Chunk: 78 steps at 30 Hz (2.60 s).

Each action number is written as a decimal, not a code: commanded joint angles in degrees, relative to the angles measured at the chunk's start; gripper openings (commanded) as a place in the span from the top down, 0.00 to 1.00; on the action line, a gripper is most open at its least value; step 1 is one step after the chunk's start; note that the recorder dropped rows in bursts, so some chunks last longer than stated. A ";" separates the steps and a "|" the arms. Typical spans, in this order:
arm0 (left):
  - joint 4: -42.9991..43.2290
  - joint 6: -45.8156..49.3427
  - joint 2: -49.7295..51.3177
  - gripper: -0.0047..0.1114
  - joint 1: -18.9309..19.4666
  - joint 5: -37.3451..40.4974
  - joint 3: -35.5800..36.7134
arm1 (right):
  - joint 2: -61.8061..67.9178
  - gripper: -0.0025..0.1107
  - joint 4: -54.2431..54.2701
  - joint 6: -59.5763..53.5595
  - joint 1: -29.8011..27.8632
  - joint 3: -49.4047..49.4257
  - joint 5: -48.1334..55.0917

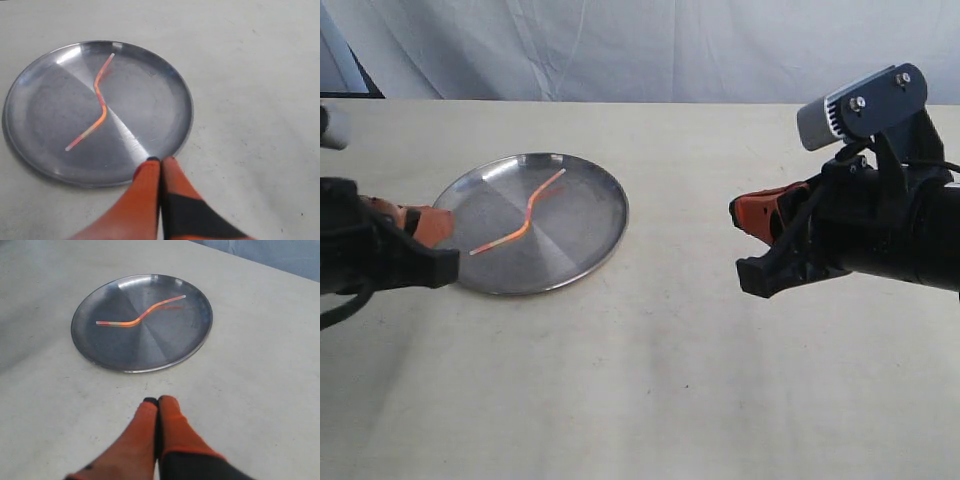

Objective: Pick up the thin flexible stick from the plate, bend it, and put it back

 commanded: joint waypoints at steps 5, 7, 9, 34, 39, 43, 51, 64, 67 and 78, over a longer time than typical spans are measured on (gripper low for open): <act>-1.88 -0.28 -8.99 0.96 -0.65 2.42 1.61 | -0.46 0.98 -0.33 0.20 0.02 0.22 -0.23; -1.88 -0.28 -9.57 0.96 -0.65 2.42 1.61 | -0.97 0.98 -0.33 0.20 0.17 0.22 -0.24; -1.88 -0.28 -9.84 0.96 -0.65 2.42 1.61 | -2.68 0.98 -0.33 0.20 0.59 0.22 -1.25; -1.66 -0.28 -9.82 0.96 -0.65 2.42 1.61 | -62.31 0.98 -51.47 56.26 -26.92 26.02 0.27; -1.68 -0.13 -9.82 0.96 -0.65 2.42 1.61 | -62.60 0.98 -70.97 74.33 -26.92 28.67 7.43; -1.68 -0.12 -9.82 0.96 -0.65 2.32 1.61 | -62.60 0.98 -72.28 74.33 -26.92 31.19 8.40; -1.68 -0.12 -9.82 0.96 -0.65 2.32 1.61 | -62.60 0.98 -72.28 74.33 -26.92 31.34 8.70; 16.53 1.91 -12.15 0.96 -0.54 3.12 2.73 | -62.60 0.98 -72.03 74.44 -26.92 31.34 8.69; 16.52 2.04 -17.02 0.96 0.54 3.02 5.36 | -62.60 0.98 -72.03 74.44 -26.92 31.34 8.69; 7.74 10.02 -43.44 0.96 19.67 3.40 18.72 | -62.60 0.98 -71.92 74.44 -26.92 31.34 8.69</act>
